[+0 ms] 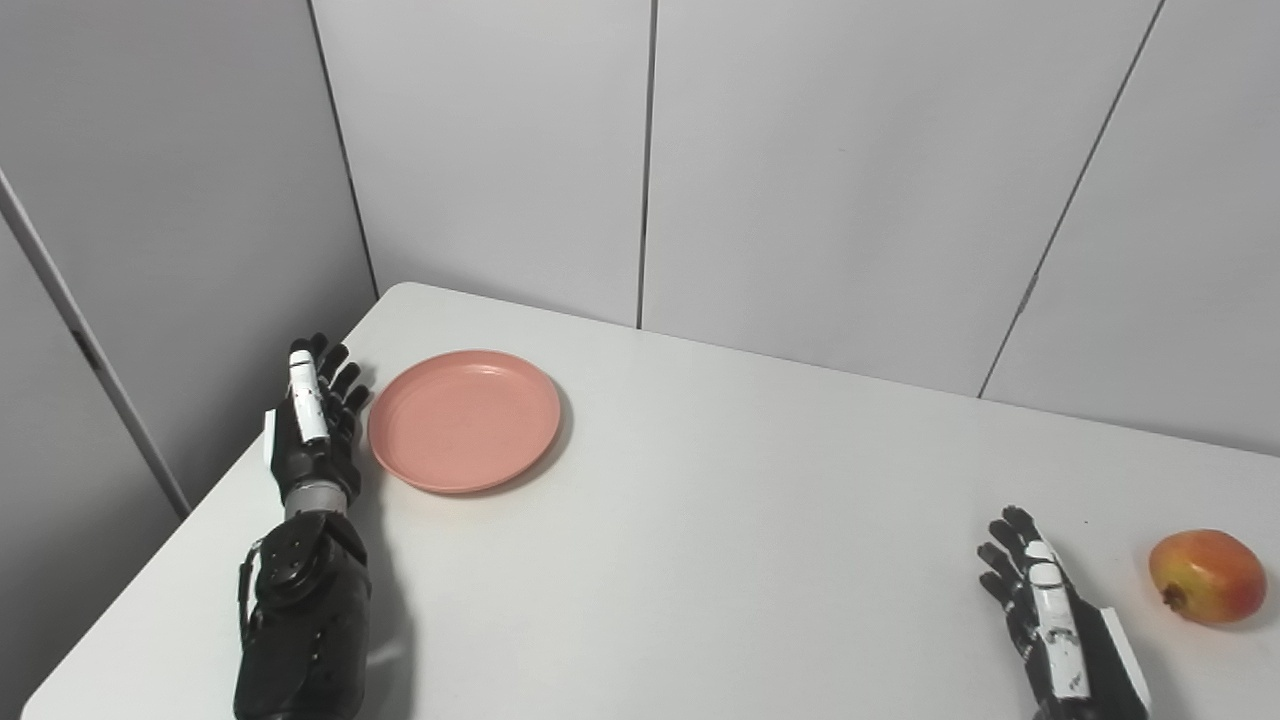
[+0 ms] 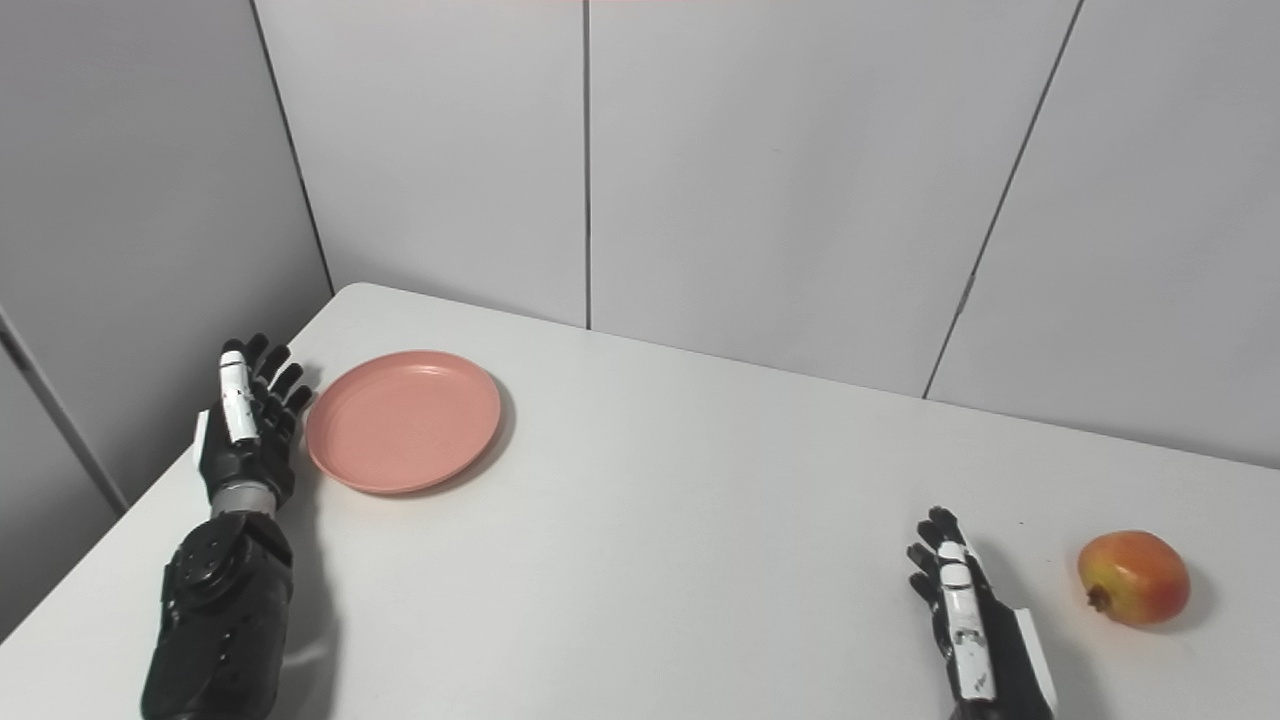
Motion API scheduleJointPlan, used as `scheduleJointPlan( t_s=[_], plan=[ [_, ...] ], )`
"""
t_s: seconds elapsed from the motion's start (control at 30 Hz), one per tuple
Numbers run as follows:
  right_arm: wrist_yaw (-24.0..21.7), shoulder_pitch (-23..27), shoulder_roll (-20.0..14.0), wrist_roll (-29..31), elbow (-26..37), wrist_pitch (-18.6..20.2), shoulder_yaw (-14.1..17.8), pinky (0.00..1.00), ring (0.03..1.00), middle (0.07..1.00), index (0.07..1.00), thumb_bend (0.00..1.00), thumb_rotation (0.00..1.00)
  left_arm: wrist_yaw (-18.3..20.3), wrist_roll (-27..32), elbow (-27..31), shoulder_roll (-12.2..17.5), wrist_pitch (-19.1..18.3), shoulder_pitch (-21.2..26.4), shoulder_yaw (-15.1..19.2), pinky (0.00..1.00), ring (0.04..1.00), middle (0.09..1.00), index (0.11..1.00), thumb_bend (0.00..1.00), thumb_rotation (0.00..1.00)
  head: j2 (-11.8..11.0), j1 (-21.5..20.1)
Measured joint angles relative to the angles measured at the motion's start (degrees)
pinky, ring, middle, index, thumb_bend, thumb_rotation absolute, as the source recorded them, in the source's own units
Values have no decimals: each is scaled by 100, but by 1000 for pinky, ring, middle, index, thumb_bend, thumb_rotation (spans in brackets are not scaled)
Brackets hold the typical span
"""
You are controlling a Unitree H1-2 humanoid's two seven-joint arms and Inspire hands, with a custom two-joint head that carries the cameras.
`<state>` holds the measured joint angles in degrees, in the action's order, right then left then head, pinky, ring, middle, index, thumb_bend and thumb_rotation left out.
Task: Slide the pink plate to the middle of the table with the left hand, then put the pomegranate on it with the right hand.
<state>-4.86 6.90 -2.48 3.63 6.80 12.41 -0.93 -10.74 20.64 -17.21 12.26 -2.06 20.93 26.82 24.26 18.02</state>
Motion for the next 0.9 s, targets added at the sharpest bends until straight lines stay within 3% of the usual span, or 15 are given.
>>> scheduleJointPlan(
  t_s=[0.43, 0.7, 0.9],
  plan=[
    [-4, -4, -5, 28, 0, 0, 6, 947, 926, 938, 933, 167, 1000, 238, -98, -777, 215, 457, 225, -229, 919, 908, 914, 899, 402, 1000, 0, -9],
    [6, -9, -2, 21, 9, 0, 1, 945, 922, 937, 932, 164, 1000, 250, -85, -784, 203, 411, 266, -400, 971, 945, 940, 923, 368, 1000, 18, -53],
    [12, -11, -1, -13, 13, 0, -5, 936, 920, 936, 933, 167, 1000, 282, -122, -789, 197, 412, 267, -558, 965, 946, 941, 914, 404, 1000, 35, -79]
  ],
)
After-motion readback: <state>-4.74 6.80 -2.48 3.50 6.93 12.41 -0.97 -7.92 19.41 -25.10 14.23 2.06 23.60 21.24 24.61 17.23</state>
